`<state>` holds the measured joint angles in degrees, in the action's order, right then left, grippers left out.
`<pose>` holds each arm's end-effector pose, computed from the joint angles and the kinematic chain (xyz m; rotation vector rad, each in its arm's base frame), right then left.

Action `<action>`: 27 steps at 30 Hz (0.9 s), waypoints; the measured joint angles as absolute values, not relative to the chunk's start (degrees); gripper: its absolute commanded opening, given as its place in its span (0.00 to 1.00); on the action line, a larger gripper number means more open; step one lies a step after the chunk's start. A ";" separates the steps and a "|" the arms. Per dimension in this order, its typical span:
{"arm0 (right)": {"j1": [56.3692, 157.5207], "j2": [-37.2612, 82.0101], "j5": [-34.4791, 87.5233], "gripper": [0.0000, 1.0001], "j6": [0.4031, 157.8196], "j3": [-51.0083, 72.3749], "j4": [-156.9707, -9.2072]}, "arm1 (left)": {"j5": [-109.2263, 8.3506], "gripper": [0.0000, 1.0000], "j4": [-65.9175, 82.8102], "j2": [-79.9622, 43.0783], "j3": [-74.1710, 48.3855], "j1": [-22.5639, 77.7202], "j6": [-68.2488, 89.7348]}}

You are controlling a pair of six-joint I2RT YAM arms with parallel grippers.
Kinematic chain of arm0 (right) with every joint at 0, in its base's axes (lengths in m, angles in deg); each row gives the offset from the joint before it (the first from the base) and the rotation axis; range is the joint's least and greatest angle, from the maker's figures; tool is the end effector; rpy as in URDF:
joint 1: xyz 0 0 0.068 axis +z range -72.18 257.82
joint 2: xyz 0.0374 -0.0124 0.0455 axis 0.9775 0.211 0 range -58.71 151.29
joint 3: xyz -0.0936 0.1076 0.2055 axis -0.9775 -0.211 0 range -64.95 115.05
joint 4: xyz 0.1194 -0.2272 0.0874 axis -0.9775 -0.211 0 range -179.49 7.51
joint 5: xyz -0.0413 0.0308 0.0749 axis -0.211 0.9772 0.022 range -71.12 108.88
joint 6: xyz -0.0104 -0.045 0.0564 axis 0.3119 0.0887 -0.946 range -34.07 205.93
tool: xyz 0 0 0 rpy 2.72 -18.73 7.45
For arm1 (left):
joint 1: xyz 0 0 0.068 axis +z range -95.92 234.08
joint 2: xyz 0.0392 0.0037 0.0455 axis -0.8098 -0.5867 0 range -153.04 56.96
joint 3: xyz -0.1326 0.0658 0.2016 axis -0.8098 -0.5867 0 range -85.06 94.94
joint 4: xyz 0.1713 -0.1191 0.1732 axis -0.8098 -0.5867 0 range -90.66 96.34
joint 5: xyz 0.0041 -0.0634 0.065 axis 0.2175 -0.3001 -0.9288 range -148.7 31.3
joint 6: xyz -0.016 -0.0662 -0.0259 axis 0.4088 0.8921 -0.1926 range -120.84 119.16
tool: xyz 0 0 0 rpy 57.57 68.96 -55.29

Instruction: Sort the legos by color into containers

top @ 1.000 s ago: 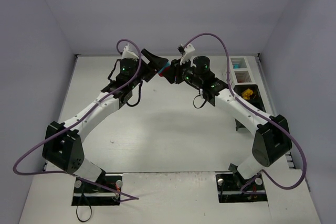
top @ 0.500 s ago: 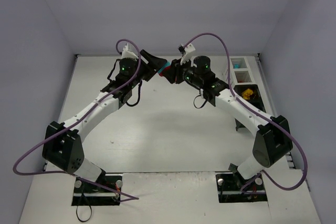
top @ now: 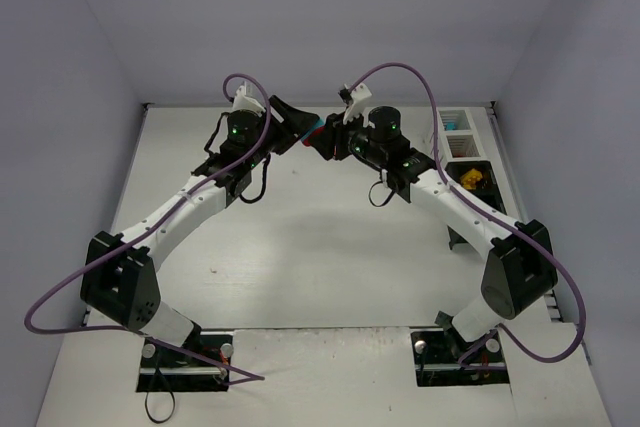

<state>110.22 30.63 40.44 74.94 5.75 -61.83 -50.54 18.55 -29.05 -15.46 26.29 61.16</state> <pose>0.3331 0.2378 0.3338 -0.5983 1.4907 0.8824 0.3489 -0.1935 0.3290 -0.4180 1.7665 -1.2795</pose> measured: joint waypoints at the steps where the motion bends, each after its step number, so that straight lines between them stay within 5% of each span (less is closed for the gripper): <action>1: 110.22 30.63 40.44 0.00 74.94 5.75 -61.92 | -50.40 0.49 18.55 -29.05 -15.46 26.29 60.92; 6: 110.22 30.66 40.51 0.00 74.96 5.85 -62.44 | -49.97 0.44 18.55 -29.05 -15.46 26.29 59.78; 9: 110.22 30.66 40.60 0.00 74.99 6.03 -62.96 | -49.73 0.54 18.55 -29.05 -15.46 26.29 59.17; 27: 110.55 31.09 42.34 0.00 75.42 7.19 -64.17 | -48.48 0.66 18.57 -29.62 -15.46 26.20 56.64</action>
